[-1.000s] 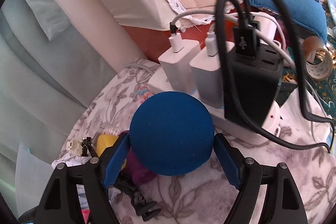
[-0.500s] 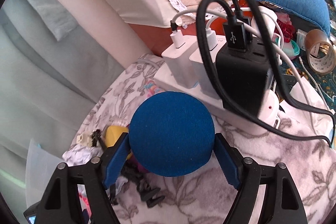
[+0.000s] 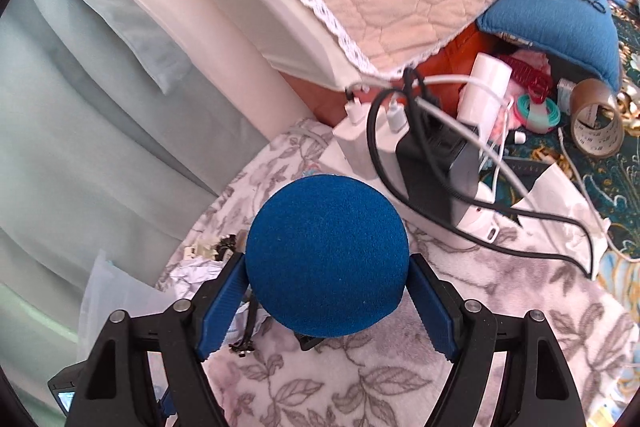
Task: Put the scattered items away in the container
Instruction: 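Carry the blue ball with the right tool while the left tool carries the pink clip over the container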
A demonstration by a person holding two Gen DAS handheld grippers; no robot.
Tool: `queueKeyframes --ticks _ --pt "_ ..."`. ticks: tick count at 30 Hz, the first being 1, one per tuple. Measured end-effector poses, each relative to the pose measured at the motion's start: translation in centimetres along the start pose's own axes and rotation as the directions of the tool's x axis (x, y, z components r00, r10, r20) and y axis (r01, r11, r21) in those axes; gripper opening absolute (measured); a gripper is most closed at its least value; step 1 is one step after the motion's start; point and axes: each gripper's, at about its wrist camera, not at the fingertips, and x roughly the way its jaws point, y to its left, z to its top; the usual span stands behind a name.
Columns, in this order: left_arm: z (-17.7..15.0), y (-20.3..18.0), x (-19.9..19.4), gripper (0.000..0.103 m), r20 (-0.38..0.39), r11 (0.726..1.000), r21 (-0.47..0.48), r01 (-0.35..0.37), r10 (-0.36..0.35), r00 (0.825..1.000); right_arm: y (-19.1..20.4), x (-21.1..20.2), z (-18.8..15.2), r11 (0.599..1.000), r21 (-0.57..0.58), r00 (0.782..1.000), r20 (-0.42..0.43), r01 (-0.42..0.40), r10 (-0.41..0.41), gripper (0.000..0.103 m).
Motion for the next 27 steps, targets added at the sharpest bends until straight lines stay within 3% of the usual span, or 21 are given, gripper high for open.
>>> queueKeyframes --ticks 12,19,27 --pt "1.6 2.8 -8.3 0.028 0.127 0.979 -0.094 0.179 -0.167 0.978 0.9 -5.6 0.7 0.995 -0.019 0.993 0.061 -0.096 0.097 0.082" --pt "2.4 5.5 -13.1 0.028 0.218 0.954 -0.146 0.263 -0.228 0.949 2.9 -9.1 0.9 0.982 -0.074 0.978 0.105 -0.171 0.178 0.082" --pt "2.7 9.9 -17.3 0.028 0.324 0.916 -0.207 0.344 -0.268 0.907 5.8 -13.8 1.0 0.952 -0.161 0.945 0.159 -0.261 0.286 0.082"
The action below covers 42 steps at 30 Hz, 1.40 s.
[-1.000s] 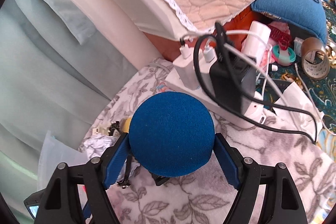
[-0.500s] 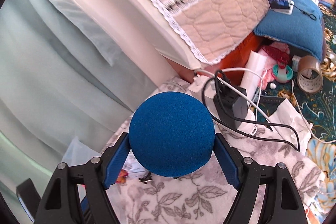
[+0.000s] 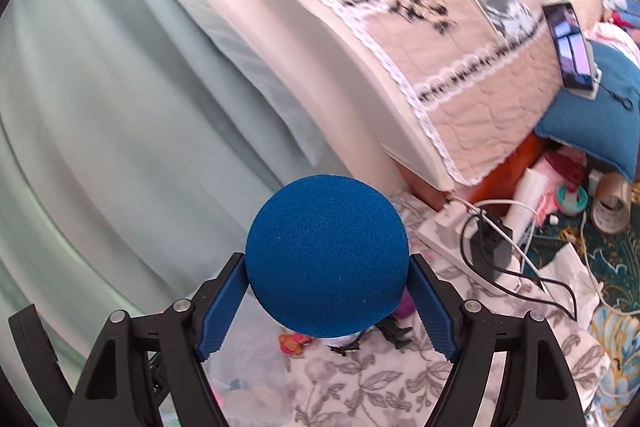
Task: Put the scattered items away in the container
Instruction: 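Carry the blue ball with the right tool while the left tool carries the pink clip over the container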
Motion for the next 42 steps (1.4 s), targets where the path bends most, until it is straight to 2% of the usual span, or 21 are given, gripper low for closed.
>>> queueKeyframes --ticks 12,21,31,42 --pt "1.7 4.3 -5.7 0.028 0.124 0.993 -0.106 0.046 -0.033 0.992 5.9 -3.2 0.2 0.988 -0.112 0.993 0.042 -0.108 0.114 0.082" --pt "1.9 7.8 -7.6 0.028 0.178 0.983 -0.175 0.052 -0.02 0.984 9.7 -4.1 -0.7 0.966 -0.2 0.984 0.038 -0.163 0.174 0.082" --pt "1.6 12.6 -7.6 0.028 0.196 0.963 -0.267 0.039 0.015 0.981 14.1 -2.6 -2.9 0.931 -0.297 0.976 -0.026 -0.213 0.215 0.082" --pt "0.4 17.3 -5.6 0.028 0.168 0.936 -0.352 0.026 0.036 0.985 17.3 1.5 -5.9 0.899 -0.363 0.969 -0.135 -0.244 0.208 0.082"
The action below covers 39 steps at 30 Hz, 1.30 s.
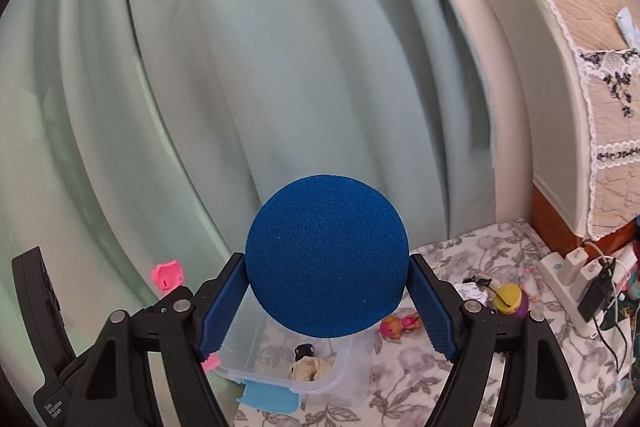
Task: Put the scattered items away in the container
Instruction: 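Carry the blue ball with the right tool while the left tool carries the pink clip over the container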
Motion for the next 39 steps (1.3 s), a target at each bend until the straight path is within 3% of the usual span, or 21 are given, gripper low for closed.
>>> queueKeyframes --ticks 16,39 --pt "-0.9 5.0 3.7 0.028 -0.063 0.996 -0.077 -0.049 0.045 0.997 0.8 7.2 -3.9 0.999 -0.047 0.984 -0.179 -0.016 0.008 0.082" --pt "-2.5 6.5 9.5 0.028 -0.173 0.993 -0.073 -0.092 0.078 0.982 0.8 14.2 -6.9 0.996 -0.063 0.944 -0.327 -0.067 0.043 0.082"
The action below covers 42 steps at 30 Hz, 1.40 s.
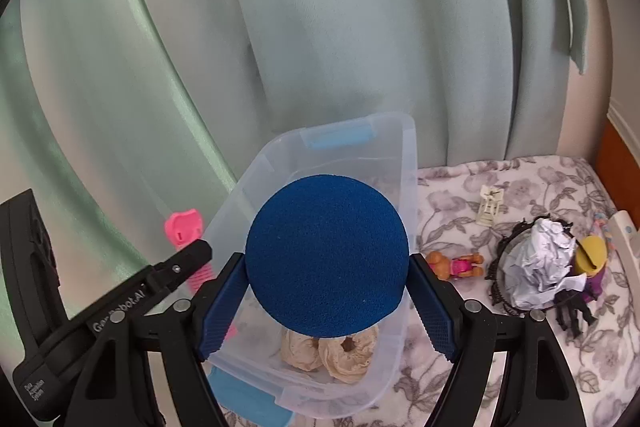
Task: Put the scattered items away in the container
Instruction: 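Carry the blue ball with the right tool while the left tool carries the pink clip over the container, then open the right tool releasing the ball while the left tool drops the pink clip into the container, then withdraw both tools from the container toward the remaining items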
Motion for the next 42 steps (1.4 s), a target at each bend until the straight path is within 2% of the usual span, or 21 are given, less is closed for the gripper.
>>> queueKeyframes --ticks 9,27,30,35,42 --pt "-0.3 0.8 1.3 0.028 -0.027 1.0 -0.007 -0.027 0.027 0.999 0.0 1.6 -0.2 1.0 -0.019 1.0 -0.014 -0.019 0.019 0.082" --pt "-0.6 0.9 1.2 0.029 -0.041 0.999 0.002 -0.04 0.04 0.998 0.7 0.9 -0.1 0.999 -0.021 0.999 -0.021 -0.035 0.035 0.085" --pt "-0.5 0.8 0.8 0.033 -0.041 0.999 -0.003 -0.042 0.042 0.998 1.0 0.1 0.1 0.999 -0.031 0.999 -0.002 -0.042 0.042 0.09" --pt "-0.4 0.3 -0.2 0.056 -0.034 0.999 0.004 -0.036 0.036 0.999 1.0 -1.2 0.2 0.999 -0.029 0.999 0.021 -0.039 0.04 0.09" --pt "-0.6 -1.0 -1.6 0.059 -0.033 0.999 0.028 -0.041 0.042 0.999 0.1 -3.6 0.1 1.0 -0.006 0.999 0.048 -0.022 0.023 0.09"
